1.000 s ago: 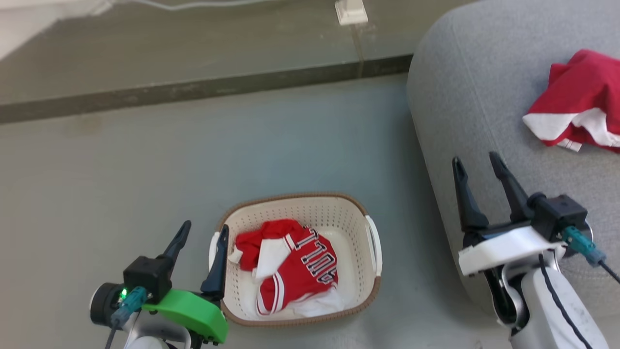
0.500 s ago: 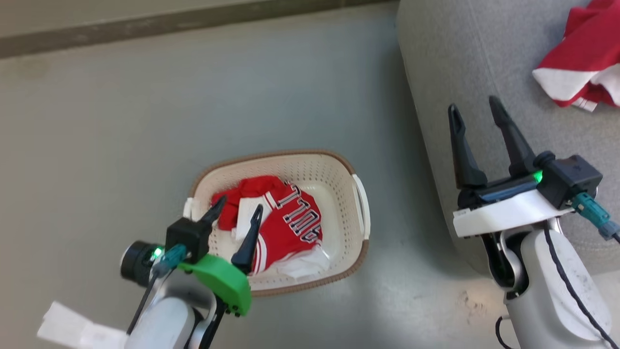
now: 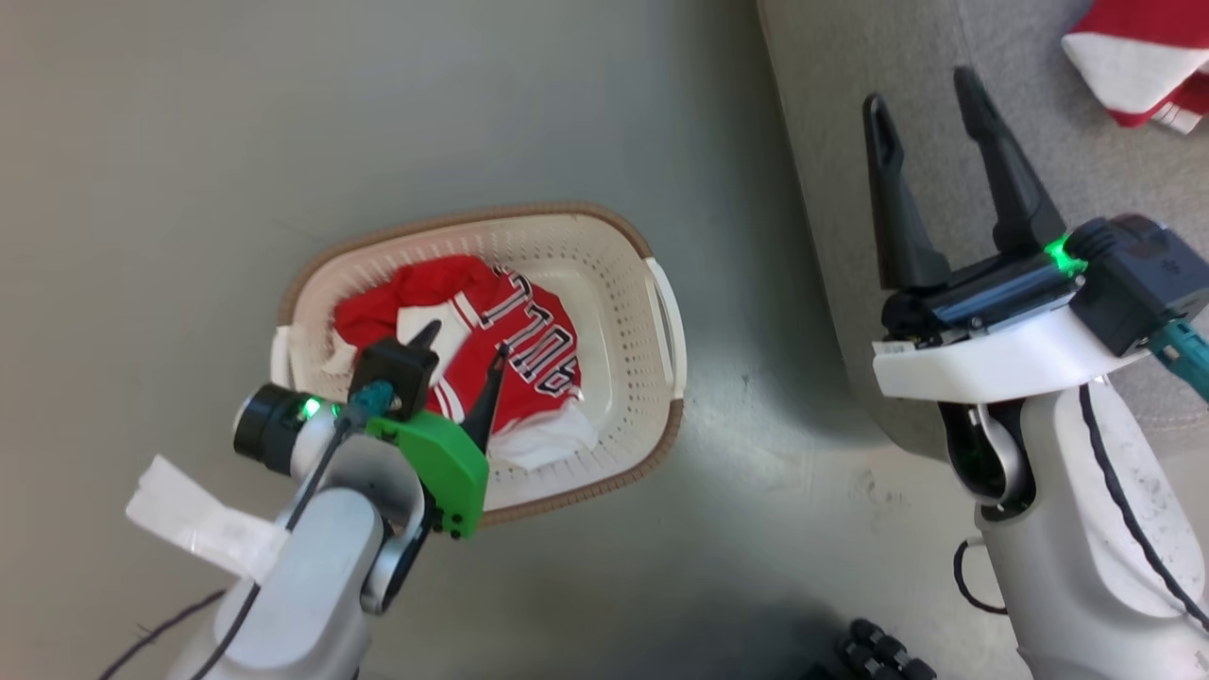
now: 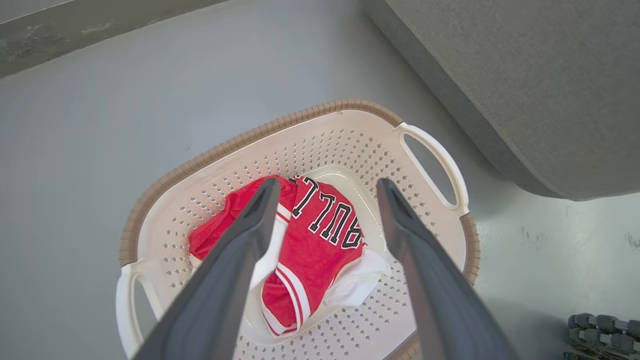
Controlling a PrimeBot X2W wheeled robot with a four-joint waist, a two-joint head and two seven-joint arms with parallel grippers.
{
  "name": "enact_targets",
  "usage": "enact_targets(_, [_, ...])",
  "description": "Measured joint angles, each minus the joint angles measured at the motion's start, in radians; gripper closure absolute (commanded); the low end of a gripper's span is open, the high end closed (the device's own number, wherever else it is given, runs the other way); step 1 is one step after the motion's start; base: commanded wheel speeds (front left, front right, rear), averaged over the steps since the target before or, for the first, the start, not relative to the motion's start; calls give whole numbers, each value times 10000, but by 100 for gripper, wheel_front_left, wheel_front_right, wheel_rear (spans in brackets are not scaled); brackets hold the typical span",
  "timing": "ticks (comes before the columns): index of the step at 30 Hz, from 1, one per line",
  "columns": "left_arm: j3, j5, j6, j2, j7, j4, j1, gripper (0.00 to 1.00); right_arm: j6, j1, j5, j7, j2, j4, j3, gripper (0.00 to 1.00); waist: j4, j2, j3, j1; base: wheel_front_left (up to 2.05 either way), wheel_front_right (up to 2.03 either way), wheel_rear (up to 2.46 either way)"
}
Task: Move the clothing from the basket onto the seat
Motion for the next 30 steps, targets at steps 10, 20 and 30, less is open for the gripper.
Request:
enact_targets(10, [-219,562,-326,71,453,1335,-1327,0,-2,-641,142,-96,17,-616,267,0,-486,0,1427,1,0,0,0])
enact_targets(20, [90,587,-533,359,596,2878,-2195,0,-56,-1050,617,-144,54,-734,694,0,-1319,0,2771,1,0,0,0])
enact_targets(30, [169,587,-698,646,568,3887,-2878,0,-368,-1271,1089,-174,79,-1080,926,0,-1925,0,3691,1,0,0,0])
